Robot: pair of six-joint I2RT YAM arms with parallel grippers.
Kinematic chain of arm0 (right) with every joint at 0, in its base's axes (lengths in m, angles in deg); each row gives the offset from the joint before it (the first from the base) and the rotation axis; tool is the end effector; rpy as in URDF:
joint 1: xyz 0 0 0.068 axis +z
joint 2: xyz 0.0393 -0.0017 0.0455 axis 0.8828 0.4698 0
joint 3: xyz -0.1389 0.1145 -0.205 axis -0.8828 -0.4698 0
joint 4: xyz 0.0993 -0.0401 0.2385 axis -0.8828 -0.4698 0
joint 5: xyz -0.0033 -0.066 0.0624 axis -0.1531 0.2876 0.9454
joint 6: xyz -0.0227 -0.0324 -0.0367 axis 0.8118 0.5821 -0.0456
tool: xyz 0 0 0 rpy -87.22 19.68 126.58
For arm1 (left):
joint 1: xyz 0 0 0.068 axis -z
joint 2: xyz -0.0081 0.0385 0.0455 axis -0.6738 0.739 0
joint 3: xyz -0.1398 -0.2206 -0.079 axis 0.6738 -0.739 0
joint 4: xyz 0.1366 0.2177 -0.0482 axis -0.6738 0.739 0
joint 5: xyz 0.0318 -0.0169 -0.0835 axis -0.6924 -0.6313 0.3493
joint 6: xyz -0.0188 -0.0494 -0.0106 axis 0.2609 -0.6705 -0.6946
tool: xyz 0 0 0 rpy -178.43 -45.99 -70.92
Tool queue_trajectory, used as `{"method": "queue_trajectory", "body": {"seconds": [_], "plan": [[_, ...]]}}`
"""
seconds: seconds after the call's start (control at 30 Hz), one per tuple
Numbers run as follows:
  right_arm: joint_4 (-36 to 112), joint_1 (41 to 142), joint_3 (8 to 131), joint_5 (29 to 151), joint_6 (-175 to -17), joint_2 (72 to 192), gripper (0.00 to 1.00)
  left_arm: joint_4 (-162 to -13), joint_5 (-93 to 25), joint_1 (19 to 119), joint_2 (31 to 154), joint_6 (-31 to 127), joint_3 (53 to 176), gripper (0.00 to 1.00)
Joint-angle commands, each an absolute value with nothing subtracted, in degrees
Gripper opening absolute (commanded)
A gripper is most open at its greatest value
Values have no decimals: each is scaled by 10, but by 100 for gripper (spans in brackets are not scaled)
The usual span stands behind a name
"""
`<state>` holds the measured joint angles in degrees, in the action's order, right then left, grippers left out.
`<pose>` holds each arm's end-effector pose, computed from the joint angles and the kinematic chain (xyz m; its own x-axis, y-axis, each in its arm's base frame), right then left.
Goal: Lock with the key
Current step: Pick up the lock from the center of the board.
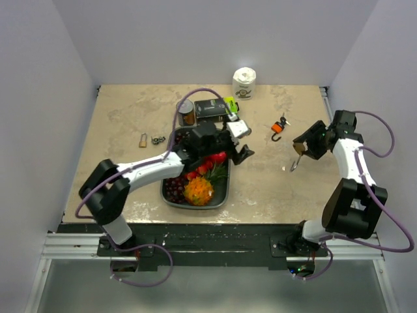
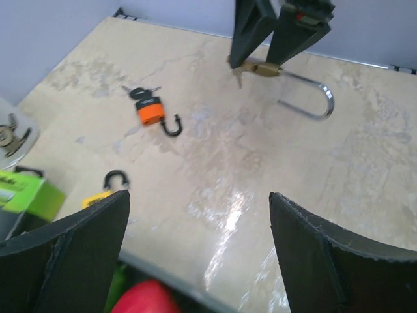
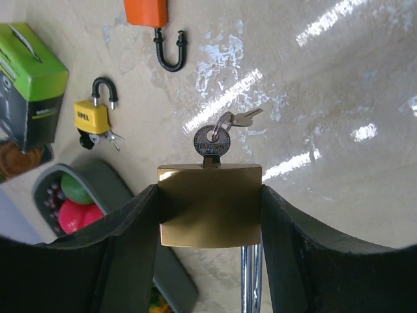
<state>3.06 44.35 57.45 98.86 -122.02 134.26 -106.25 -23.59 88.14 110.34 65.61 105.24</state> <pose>0.2914 -0.0818 0.2620 -0.5831 0.7303 -0.3559 0.5314 0.6742 0.5129 0.2584 -0.2817 0.2898 -0.0154 0.1620 -0.9867 0.9055 0.4208 0.0550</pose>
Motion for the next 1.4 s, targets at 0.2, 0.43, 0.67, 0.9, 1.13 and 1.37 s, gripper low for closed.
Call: {"method": "queue_trajectory", "body": {"seconds": [0.2, 0.43, 0.67, 0.9, 1.13, 1.37], "plan": [[64, 490, 570, 938, -1413, 1298, 0, -1171, -350, 1022, 1249, 649, 1189, 90], [69, 537, 585, 929, -1435, 1292, 0, -1168, -381, 1036, 1295, 642, 1225, 78], [86, 548, 592, 937, -1439, 1278, 0, -1152, -402, 1046, 1318, 623, 1232, 73], [70, 553, 597, 919, -1442, 1268, 0, -1127, -467, 1064, 1339, 620, 1245, 59], [55, 556, 601, 907, -1449, 1263, 0, -1112, -531, 1075, 1357, 629, 1264, 47], [56, 558, 590, 912, -1455, 1260, 0, -1116, -559, 1080, 1380, 640, 1297, 43]]}}
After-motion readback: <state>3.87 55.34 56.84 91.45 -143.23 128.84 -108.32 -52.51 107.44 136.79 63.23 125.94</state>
